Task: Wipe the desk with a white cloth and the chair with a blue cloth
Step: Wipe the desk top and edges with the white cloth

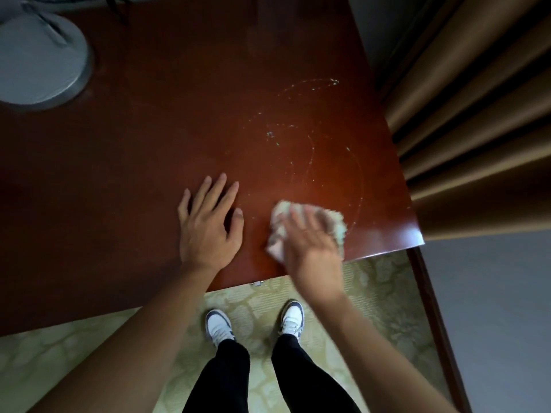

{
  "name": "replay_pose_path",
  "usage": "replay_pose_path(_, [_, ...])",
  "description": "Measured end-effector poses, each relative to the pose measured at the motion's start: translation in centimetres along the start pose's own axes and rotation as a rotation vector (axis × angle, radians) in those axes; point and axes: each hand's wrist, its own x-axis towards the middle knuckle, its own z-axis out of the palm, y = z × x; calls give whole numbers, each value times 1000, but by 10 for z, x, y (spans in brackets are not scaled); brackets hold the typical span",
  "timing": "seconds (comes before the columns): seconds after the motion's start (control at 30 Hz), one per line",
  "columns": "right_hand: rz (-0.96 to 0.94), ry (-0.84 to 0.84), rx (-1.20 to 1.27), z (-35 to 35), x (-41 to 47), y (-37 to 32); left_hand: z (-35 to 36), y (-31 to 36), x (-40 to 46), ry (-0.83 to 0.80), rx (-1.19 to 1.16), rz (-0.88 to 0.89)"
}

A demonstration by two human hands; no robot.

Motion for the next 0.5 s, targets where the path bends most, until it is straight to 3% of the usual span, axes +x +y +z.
replay_pose_path(0.1, [193, 86, -62, -11, 10, 33, 2, -1, 0, 18, -10, 2])
replay_pose_path(0.17, [270, 97, -85, -2, 9, 21, 3, -3, 1, 31, -28, 9])
replay_pose_path(0.33, [67, 6, -30, 32, -15, -66, 0, -4, 2, 23, -76, 9])
replay_pose_path(0.43, [-27, -13, 7, 31, -9, -70, -1, -6, 3, 3, -91, -3])
replay_pose_path(0.5, [8, -1, -30, 25, 8, -52, -2, -6, 4, -40, -71, 1])
